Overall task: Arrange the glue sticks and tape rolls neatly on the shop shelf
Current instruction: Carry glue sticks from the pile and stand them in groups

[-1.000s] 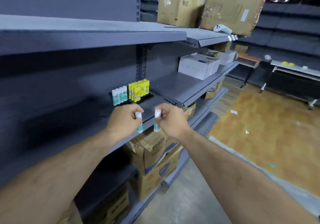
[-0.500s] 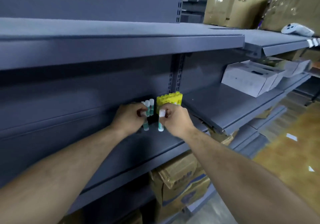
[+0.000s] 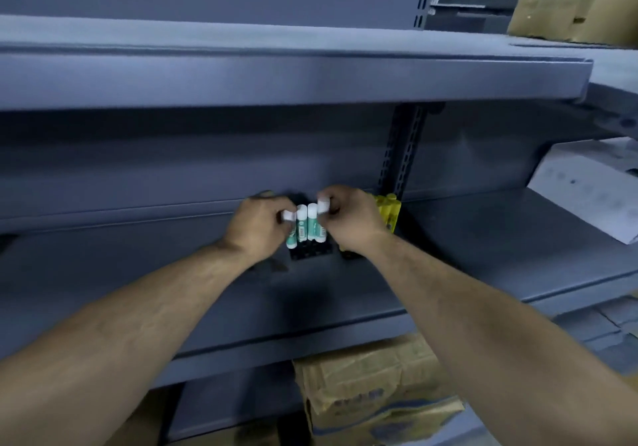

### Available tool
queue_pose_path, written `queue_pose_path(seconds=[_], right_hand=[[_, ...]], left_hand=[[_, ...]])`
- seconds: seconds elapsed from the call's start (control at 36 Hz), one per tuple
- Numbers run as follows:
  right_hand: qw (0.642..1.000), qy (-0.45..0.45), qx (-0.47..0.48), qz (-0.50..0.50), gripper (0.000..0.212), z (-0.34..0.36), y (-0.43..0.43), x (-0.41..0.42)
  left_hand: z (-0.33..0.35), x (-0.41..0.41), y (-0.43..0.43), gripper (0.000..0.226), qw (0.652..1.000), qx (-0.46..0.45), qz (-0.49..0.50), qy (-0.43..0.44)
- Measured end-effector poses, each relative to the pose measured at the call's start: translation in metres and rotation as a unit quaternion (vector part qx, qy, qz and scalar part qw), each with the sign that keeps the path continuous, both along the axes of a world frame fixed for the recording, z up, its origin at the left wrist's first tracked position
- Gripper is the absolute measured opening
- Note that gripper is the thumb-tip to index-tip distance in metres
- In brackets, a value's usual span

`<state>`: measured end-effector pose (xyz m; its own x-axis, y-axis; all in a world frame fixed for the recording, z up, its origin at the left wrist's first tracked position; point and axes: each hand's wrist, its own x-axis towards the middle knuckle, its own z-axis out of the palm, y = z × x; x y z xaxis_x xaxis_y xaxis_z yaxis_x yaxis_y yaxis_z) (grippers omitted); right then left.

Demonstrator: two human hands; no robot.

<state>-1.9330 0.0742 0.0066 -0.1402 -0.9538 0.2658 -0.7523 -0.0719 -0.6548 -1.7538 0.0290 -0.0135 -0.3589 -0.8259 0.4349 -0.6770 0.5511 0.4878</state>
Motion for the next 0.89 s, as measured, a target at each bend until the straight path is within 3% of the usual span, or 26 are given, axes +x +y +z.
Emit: queue_pose_path(seconds=[0.42, 0.67, 0.89], right_hand=[[0.996, -0.033, 0.003, 0.081, 0.03, -0.006, -0.025, -0.018], [0.995, -0.057, 0.006, 0.085, 0.03, -0.011, -0.03, -0.014], [0.997, -0.027, -0.01, 0.076, 0.024, -0.018, -0.032, -0.004]], left_hand=[[-0.013, -0.017, -0.002, 0.024, 0.998, -0.012, 0.059, -0.028], [-0.026, -0.018, -0.006, 0.008, 0.998, -0.041, 0.024, -0.042], [-0.02, -0.013, -0.015, 0.012, 0.998, -0.036, -0.01, -0.044]])
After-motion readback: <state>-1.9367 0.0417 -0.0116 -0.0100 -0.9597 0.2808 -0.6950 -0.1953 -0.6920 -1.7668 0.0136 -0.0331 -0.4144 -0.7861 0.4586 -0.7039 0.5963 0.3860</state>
